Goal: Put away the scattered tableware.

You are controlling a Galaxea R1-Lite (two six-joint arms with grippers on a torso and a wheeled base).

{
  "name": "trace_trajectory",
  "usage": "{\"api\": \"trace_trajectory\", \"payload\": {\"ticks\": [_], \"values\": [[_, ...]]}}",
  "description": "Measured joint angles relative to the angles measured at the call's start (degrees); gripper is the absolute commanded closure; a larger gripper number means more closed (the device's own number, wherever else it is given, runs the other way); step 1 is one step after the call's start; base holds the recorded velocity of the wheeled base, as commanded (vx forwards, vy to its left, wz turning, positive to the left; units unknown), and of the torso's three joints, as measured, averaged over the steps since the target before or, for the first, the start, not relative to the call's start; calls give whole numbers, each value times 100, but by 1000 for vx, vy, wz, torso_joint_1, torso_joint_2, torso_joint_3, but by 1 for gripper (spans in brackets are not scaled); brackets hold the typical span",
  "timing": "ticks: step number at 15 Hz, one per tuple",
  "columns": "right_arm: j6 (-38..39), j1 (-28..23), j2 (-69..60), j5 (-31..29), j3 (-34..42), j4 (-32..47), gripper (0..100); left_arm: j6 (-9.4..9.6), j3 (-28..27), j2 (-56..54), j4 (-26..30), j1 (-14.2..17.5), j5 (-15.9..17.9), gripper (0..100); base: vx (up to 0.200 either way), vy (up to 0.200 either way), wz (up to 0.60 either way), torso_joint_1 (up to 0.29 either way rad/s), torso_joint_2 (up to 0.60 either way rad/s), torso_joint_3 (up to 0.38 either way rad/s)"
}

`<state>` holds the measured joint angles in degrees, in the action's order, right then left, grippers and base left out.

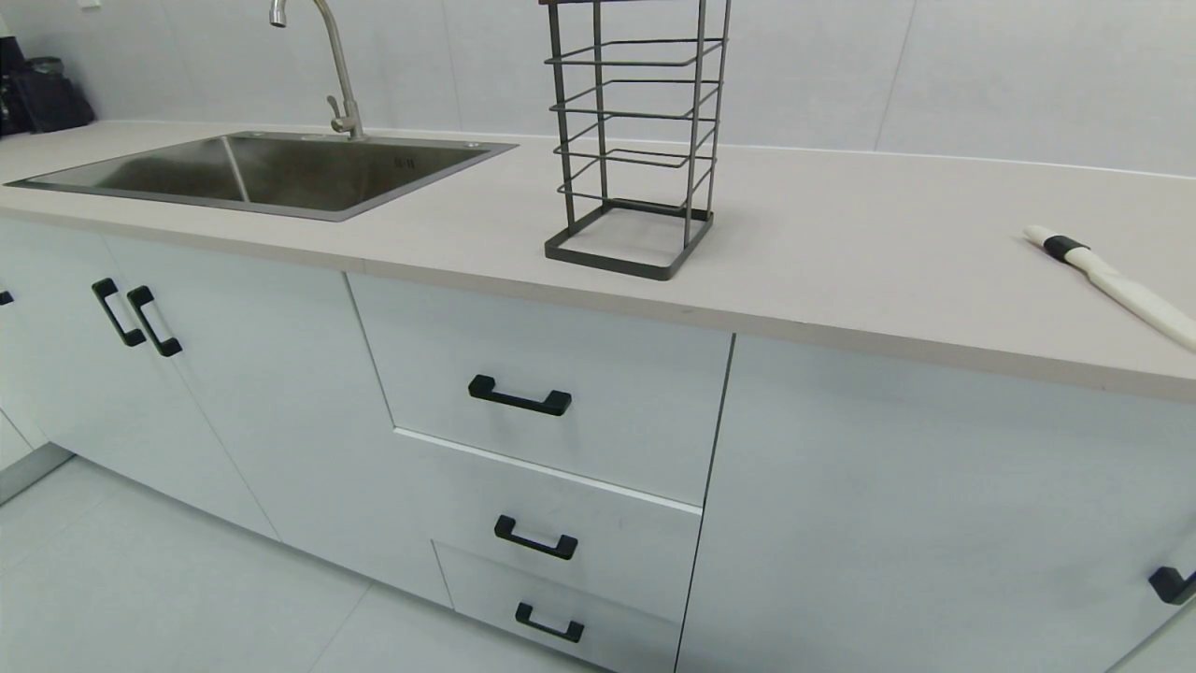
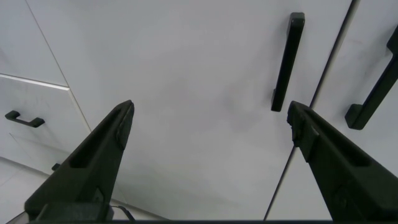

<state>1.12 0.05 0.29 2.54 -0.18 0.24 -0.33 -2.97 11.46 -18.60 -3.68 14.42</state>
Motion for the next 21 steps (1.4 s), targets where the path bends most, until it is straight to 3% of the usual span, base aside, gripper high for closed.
{"api": "trace_trajectory", "payload": {"ticks": [5,6,7,8,10,18,21], "values": [[2,-5,1,0,0,2,0,111,277,-912,1694,324,-339,0,0,0,0,0,0,0],[7,-5,1,0,0,0,0,191,279,-1003,1749,344,-747,0,0,0,0,0,0,0],[5,-5,1,0,0,2,0,148,282,-1062,1860,358,-1128,0,0,0,0,0,0,0],[2,-5,1,0,0,0,0,57,286,-1100,1858,363,-1265,0,0,0,0,0,0,0],[2,-5,0,0,0,0,0,51,290,-1146,1855,368,-1273,0,0,0,0,0,0,0],[0,-5,1,0,0,2,0,40,297,-1156,1853,368,-1275,0,0,0,-600,2,1,5],[0,-2,1,0,-2,-2,0,20,297,-1156,1855,368,-1265,0,133,0,0,2,2,2]]}}
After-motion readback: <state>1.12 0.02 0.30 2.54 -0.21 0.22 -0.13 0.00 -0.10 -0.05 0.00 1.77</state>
